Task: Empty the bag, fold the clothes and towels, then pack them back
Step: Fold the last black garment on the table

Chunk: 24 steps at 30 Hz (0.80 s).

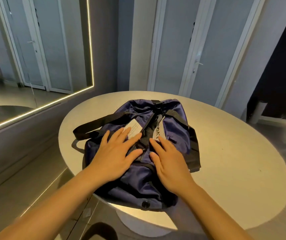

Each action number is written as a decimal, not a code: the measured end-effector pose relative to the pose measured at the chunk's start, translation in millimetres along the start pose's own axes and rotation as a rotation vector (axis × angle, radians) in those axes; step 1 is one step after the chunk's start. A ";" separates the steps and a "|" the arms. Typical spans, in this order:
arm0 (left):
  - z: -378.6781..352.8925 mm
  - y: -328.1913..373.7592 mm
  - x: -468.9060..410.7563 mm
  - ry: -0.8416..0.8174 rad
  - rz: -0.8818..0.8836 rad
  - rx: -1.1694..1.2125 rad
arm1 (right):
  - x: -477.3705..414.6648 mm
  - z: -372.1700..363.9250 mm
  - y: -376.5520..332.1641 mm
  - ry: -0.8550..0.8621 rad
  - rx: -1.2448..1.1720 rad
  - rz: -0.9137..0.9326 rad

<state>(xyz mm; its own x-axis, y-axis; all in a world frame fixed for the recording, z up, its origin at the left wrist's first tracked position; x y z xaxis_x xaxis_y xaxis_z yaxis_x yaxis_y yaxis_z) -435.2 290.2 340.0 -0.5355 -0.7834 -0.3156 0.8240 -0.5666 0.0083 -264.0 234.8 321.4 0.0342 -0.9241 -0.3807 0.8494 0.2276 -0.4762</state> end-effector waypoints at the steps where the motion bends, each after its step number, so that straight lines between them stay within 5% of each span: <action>1: -13.7 -2.8 2.5 -0.035 0.023 -0.092 | 0.5 -9.3 7.6 -0.011 0.027 -0.012; 11: -60.9 -32.4 -45.6 -0.148 0.126 -0.045 | -50.5 -38.7 36.9 -0.040 0.054 -0.097; 24: -83.3 -52.6 -102.1 -0.008 0.127 -0.110 | -106.0 -48.1 57.6 0.014 0.016 -0.162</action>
<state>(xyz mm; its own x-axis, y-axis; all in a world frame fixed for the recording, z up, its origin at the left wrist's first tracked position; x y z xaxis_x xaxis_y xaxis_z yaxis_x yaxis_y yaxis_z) -408.4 421.2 292.8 -0.4270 -0.8491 -0.3109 0.9001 -0.4320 -0.0563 -244.1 360.7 296.2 -0.1112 -0.9439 -0.3108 0.8512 0.0710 -0.5200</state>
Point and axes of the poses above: each hand's wrist, its own x-axis away from the middle knuckle, its own z-axis out of the back of the hand, y = z × x, the point moved 6 cm from there along -x, towards the middle knuckle, and after that the axes turned 12 degrees about -x, right-handed, at the moved point
